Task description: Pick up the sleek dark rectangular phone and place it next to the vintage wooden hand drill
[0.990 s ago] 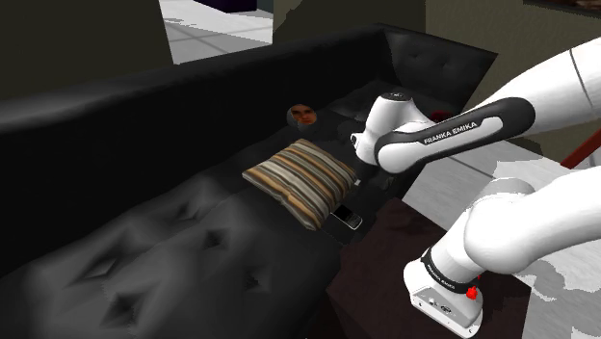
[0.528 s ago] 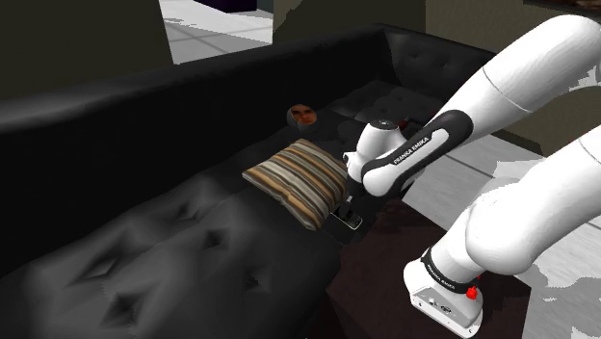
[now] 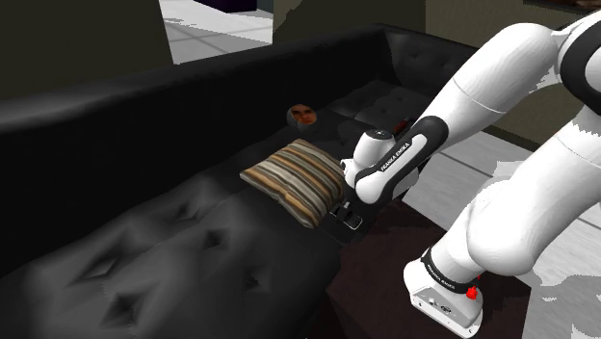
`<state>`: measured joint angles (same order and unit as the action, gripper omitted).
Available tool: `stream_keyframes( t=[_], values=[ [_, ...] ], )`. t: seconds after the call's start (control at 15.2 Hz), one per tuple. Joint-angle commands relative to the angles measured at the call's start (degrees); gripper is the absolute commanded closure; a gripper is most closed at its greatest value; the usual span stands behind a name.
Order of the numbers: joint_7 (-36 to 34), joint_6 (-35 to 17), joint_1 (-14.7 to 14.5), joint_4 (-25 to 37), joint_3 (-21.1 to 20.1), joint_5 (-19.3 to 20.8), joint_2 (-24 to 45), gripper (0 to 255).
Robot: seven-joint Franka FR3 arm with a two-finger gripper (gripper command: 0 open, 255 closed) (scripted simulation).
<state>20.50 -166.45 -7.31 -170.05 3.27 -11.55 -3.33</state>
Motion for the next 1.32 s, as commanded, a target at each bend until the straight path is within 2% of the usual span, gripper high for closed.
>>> stream_keyframes(
  t=[0.0,0.26,0.33,0.92,1.25],
  values=[
    [0.1,-0.1,0.0,0.0,0.0,-0.1,0.1,0],
    [0.1,-0.1,0.0,0.0,0.0,-0.1,0.1,0],
    [0.1,-0.1,0.0,0.0,0.0,-0.1,0.1,255],
    [0.1,-0.1,0.0,0.0,0.0,-0.1,0.1,255],
    [-3.3,6.1,1.8,-0.6,-0.6,4.4,-6.8,255]
  ],
)
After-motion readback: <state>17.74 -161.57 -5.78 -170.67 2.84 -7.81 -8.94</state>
